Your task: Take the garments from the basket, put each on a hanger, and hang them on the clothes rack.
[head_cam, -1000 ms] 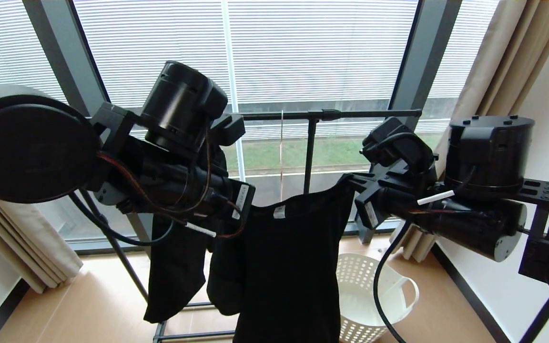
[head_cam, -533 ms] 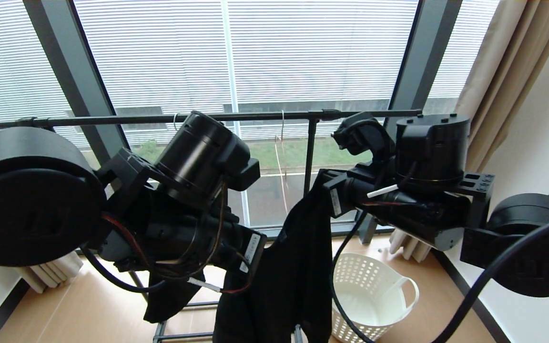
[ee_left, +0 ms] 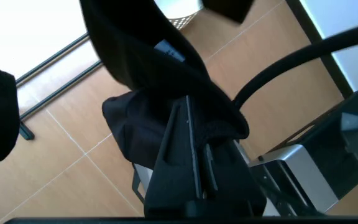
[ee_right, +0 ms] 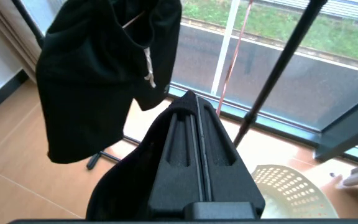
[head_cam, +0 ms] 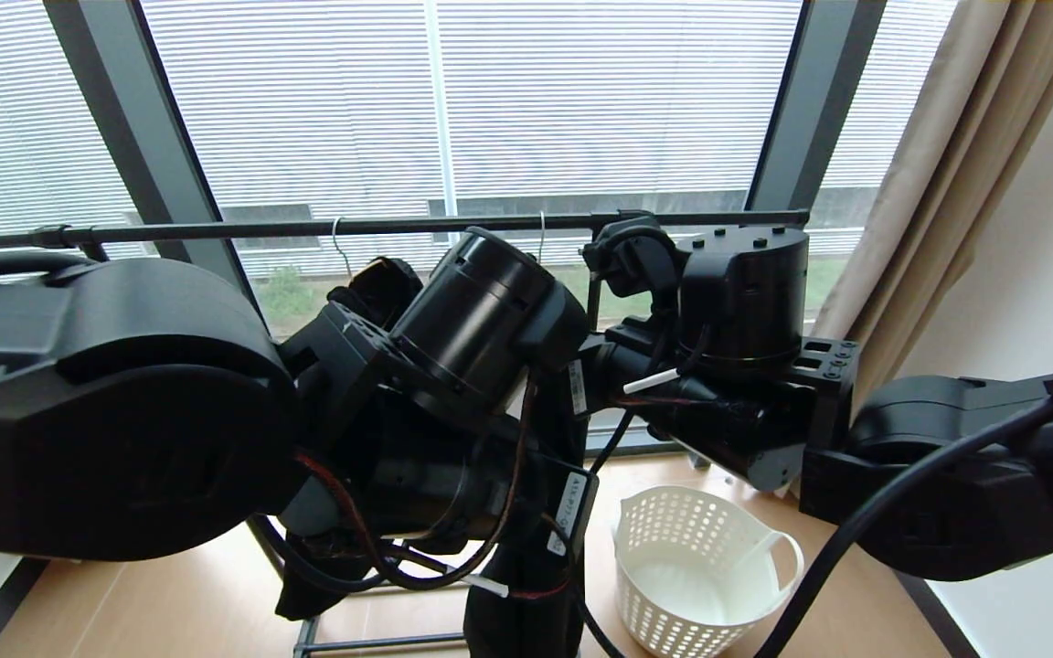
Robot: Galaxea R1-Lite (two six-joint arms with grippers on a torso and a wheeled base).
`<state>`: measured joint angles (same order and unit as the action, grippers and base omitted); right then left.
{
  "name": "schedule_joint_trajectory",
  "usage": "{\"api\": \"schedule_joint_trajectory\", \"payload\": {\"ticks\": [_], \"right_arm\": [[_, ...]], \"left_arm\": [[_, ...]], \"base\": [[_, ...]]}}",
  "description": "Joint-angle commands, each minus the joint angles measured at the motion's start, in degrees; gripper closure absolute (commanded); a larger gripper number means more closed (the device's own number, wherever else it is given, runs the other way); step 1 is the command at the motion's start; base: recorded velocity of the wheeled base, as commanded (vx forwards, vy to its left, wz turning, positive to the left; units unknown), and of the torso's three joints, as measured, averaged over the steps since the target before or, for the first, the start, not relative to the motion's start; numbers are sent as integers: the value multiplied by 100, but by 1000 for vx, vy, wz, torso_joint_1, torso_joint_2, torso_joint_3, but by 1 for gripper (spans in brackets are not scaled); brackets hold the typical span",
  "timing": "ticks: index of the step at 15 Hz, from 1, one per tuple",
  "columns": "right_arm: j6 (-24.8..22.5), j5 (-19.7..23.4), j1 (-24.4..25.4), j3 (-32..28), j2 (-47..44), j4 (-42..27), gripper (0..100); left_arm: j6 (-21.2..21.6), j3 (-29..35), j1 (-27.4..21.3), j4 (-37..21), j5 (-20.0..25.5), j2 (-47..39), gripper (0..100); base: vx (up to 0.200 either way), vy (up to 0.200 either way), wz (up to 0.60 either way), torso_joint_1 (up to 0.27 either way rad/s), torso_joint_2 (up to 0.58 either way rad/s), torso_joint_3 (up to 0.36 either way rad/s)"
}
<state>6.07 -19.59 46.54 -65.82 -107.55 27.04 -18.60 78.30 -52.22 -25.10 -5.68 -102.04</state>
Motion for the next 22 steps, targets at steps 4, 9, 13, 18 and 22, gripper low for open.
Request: {"api": "schedule_joint_trajectory", "payload": {"ticks": [4, 9, 13, 18, 22], "right_arm": [[-9, -10, -269, -19, 181, -23, 100], [-1020, 359, -770, 851, 911, -32, 100], [-2409, 606, -743, 1853, 1412, -23, 100], [-2585, 579, -682, 1959, 1447, -6, 100], [-2585, 579, -682, 1941, 1438, -6, 100]], "left_arm": [[-152, -192, 274, -12, -21, 202, 100], [-126, -104, 1276, -4, -38, 351, 100], [-126, 414, 1593, -4, -47, 17, 100], [-108, 572, 1522, -21, -47, -9, 100], [-108, 546, 1487, -21, -65, 17, 100]], "base": [[0, 0, 0, 0, 0, 0], [0, 0, 0, 0, 0, 0], [0, 0, 0, 0, 0, 0], [0, 0, 0, 0, 0, 0], [0, 0, 0, 0, 0, 0]]}}
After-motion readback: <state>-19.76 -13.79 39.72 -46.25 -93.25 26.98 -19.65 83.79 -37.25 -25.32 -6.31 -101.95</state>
